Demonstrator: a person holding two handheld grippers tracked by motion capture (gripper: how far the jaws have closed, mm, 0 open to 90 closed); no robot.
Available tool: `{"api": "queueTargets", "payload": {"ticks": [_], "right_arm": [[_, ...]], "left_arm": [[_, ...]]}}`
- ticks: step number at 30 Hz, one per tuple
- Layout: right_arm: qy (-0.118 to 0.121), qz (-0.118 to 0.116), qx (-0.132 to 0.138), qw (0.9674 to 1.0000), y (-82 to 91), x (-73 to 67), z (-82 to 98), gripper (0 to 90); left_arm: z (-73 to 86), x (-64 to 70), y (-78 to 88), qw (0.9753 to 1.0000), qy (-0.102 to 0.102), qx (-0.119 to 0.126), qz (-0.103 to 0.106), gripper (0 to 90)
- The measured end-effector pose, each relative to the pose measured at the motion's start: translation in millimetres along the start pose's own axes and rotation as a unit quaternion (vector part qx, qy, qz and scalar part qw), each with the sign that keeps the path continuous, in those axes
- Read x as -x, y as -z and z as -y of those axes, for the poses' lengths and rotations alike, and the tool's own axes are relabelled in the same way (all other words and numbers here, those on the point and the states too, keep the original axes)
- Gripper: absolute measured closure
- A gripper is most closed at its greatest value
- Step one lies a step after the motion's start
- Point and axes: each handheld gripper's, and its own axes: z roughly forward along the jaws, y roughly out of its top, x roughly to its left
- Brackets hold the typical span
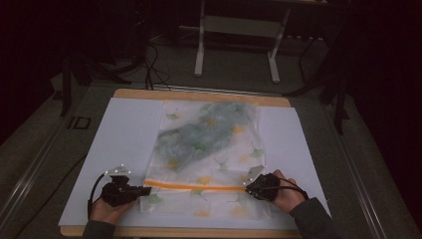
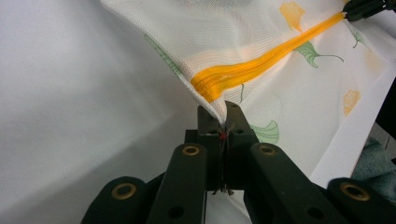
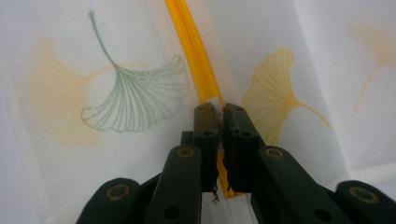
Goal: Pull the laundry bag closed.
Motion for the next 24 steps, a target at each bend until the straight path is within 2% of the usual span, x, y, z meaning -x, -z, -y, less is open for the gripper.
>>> {"api": "queueTargets", "payload": {"ticks": [13, 24], "right_arm": [[-0.006, 0.002, -0.012, 0.9999, 5.1, 2.4, 10.0, 84.5], [-0.02, 0.001, -0.019, 0.9996, 13.6, 8.2, 27.0, 84.6]], "left_arm": [[0.4, -0.3, 0.0, 1.0, 0.001, -0.001, 0.0, 88.2], [0.9, -0.3, 0.2, 1.0, 0.0, -0.001, 0.001, 88.2]]}}
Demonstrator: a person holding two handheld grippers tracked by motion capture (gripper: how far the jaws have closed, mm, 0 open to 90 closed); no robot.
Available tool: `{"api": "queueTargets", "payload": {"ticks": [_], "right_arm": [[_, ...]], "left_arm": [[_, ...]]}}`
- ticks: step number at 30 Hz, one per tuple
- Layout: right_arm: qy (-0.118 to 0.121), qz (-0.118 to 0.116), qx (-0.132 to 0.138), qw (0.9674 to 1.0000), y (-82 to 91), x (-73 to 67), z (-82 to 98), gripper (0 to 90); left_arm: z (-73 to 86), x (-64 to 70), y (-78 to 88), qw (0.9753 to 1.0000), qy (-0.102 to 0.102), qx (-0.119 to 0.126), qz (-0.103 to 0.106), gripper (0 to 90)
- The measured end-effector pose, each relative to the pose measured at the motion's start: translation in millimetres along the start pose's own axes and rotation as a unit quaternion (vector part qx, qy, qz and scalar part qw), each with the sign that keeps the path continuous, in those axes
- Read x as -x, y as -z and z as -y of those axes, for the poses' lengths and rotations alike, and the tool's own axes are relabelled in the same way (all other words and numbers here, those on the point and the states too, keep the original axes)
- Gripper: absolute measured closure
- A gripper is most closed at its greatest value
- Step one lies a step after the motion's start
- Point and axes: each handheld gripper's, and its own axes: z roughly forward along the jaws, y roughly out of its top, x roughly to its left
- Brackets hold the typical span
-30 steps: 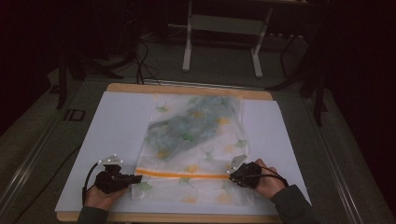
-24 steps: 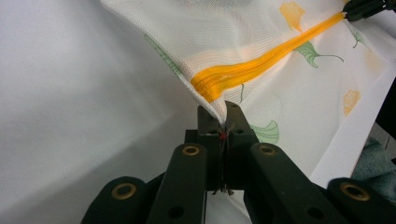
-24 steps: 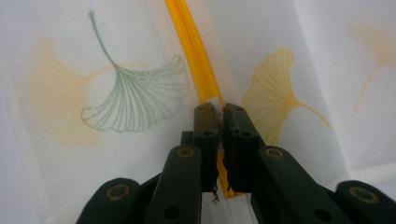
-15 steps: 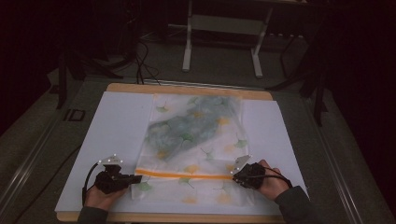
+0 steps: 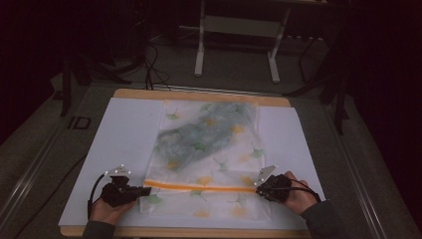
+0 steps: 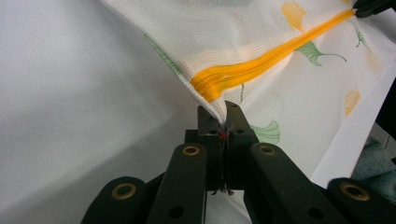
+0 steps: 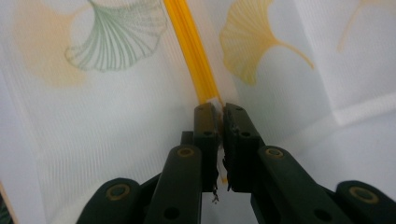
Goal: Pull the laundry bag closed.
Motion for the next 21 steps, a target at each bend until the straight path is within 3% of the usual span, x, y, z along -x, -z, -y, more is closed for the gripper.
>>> {"api": "queueTargets", "payload": {"ticks": [11, 15, 17, 21], "right_arm": [[-0.019, -0.013, 0.007, 0.9997, 5.2, 6.4, 12.8, 84.5], [-0.021, -0.026, 0.012, 0.9994, 2.8, 5.8, 13.6, 83.0], [-0.029, -0.036, 0.018, 0.9988, 2.7, 6.5, 14.7, 77.3], [-0.04, -0.039, 0.032, 0.9979, 3.6, 6.2, 16.7, 69.2]], "left_arm": [[0.8, 2.2, -2.1, 1.0, -0.001, -0.006, 0.005, 87.9], [3.8, -0.2, 1.2, 1.0, 0.001, -0.004, 0.0, 77.5], [5.1, -1.4, 6.0, 1.0, 0.003, 0.006, -0.004, 73.1], [7.6, -4.4, 14.0, 0.9992, 0.004, 0.027, -0.029, 63.8]]}}
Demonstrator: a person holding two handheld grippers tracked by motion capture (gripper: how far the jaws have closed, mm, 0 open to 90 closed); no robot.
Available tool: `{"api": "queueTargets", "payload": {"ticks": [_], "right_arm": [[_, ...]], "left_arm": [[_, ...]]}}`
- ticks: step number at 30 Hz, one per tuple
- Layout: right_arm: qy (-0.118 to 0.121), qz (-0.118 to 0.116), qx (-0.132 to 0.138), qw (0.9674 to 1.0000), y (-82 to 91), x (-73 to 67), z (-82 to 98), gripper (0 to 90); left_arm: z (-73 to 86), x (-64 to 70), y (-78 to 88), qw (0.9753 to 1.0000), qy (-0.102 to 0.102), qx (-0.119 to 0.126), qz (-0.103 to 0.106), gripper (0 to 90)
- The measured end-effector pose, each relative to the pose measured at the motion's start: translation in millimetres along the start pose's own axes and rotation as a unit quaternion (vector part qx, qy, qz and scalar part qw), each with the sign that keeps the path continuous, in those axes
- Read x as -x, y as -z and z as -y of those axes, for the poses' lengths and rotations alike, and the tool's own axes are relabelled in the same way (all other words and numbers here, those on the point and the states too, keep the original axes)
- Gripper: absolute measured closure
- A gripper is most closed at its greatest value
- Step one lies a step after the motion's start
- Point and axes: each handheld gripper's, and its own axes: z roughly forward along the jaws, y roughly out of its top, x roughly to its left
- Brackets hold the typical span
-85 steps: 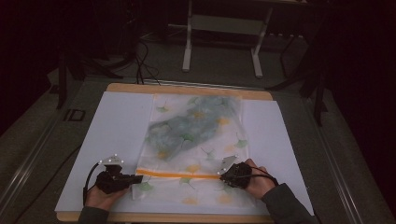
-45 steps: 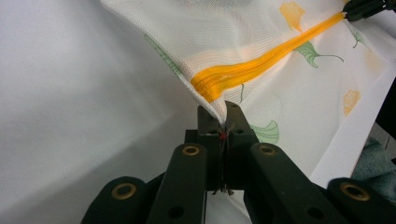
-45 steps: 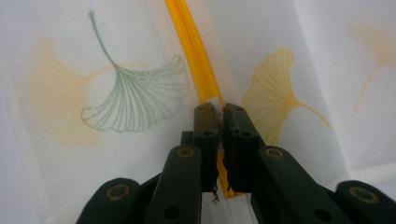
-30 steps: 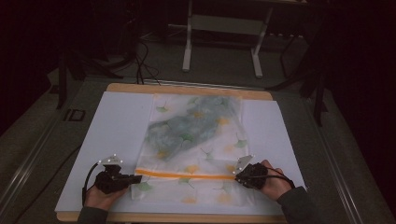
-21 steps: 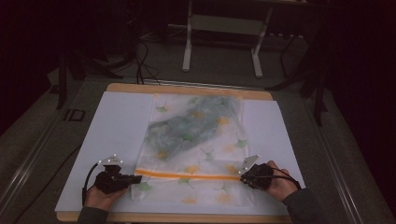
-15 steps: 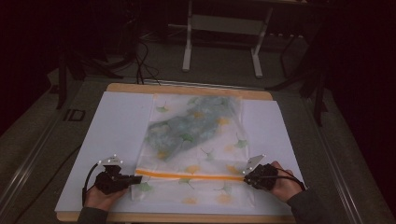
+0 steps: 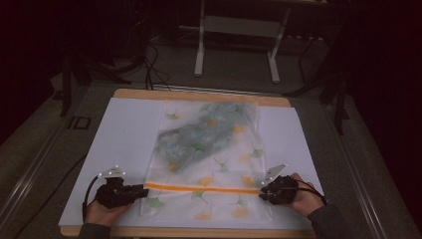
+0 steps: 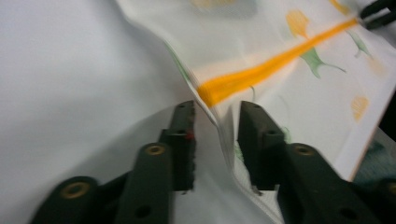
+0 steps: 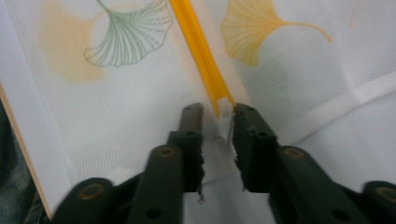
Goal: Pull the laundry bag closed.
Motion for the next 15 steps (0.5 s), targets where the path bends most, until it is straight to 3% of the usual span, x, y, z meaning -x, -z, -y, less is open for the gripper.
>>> {"api": "queueTargets", "payload": {"ticks": [6, 9, 12, 15], "right_arm": [[-0.034, 0.0, 0.039, 0.9986, 2.2, 5.2, 2.3, 58.6], [-0.056, 0.005, 0.061, 0.9966, 2.4, 10.4, 5.5, 55.1], [-0.087, 0.014, 0.082, 0.9927, 3.1, 15.4, 9.1, 54.1], [-0.118, 0.036, 0.105, 0.9868, 4.2, 20.0, 11.5, 53.5]], "left_arm": [[1.0, -2.9, 7.0, 0.9994, 0.001, 0.018, -0.029, 62.1], [1.0, -3.4, 8.7, 0.9975, -0.004, 0.034, -0.062, 58.2], [0.2, -4.3, 7.8, 0.9953, -0.012, 0.044, -0.085, 57.8], [-0.8, -5.0, 4.5, 0.9928, -0.018, 0.041, -0.111, 57.2]]}}
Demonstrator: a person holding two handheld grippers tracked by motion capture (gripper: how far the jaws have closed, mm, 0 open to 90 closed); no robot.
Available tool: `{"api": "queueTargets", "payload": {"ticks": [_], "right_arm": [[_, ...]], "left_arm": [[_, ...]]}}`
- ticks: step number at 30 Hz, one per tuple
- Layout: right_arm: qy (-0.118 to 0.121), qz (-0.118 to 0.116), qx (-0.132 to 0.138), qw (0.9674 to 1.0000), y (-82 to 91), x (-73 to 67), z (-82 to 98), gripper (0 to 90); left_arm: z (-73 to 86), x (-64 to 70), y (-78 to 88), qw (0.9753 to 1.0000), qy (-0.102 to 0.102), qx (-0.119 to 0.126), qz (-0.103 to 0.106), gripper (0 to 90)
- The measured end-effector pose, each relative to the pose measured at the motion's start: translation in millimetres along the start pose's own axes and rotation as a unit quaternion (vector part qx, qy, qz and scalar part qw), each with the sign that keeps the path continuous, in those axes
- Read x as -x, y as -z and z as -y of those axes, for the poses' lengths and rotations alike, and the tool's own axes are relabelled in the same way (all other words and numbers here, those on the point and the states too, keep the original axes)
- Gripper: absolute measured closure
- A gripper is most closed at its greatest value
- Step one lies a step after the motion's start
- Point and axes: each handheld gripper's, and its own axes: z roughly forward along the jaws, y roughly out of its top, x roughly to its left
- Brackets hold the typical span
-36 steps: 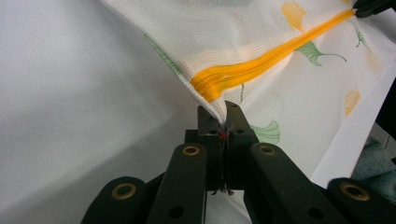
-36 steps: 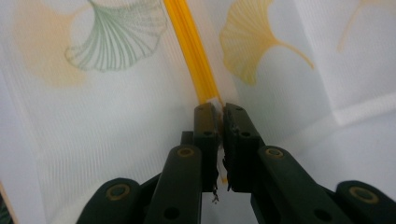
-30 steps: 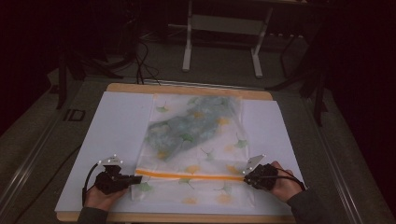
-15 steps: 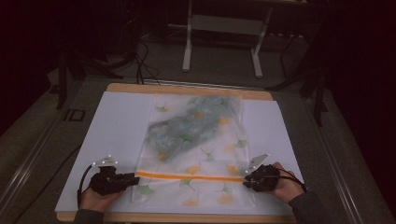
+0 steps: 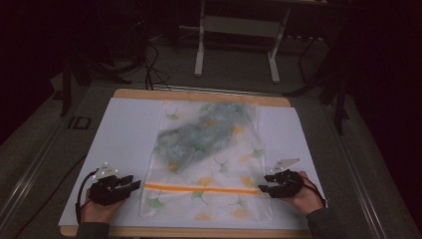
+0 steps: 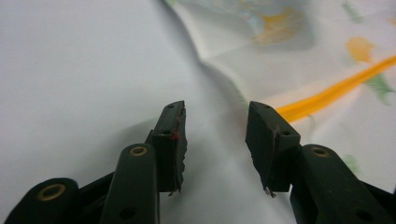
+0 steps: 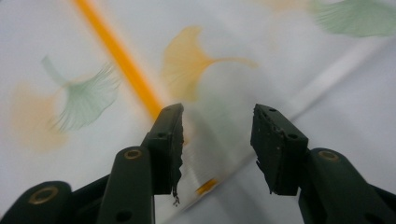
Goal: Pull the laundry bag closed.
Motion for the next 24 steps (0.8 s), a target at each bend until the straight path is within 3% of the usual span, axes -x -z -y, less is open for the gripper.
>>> {"api": "queueTargets", "payload": {"ticks": [4, 11, 15, 19, 22, 24], "right_arm": [[-0.045, 0.024, 0.024, 0.9984, 0.1, 6.9, 1.3, 53.9], [-0.075, 0.057, 0.044, 0.9946, -2.9, 8.0, 5.6, 52.3], [-0.069, 0.054, 0.066, 0.9939, -6.4, 2.9, 12.5, 50.2], [-0.082, 0.065, 0.086, 0.9908, -9.9, 2.8, 20.5, 47.8], [-0.101, 0.053, 0.097, 0.9887, -10.2, 5.6, 24.7, 47.5], [-0.106, 0.054, 0.105, 0.9874, -10.2, 6.9, 26.2, 47.5]], "left_arm": [[-0.8, 2.3, -3.7, 0.9992, -0.013, -0.007, -0.037, 55.3], [-1.2, 0.6, -6.9, 0.9958, -0.013, -0.003, -0.091, 53.1], [0.1, -2.3, -9.6, 0.9917, -0.008, -0.004, -0.128, 48.7], [1.8, -5.5, -11.3, 0.9883, 0.007, -0.001, -0.153, 44.8], [3.4, -7.6, -11.9, 0.9833, 0.025, 0.0, -0.181, 44.1], [3.5, -7.9, -12.6, 0.98, 0.032, 0.0, -0.197, 37.8]]}}
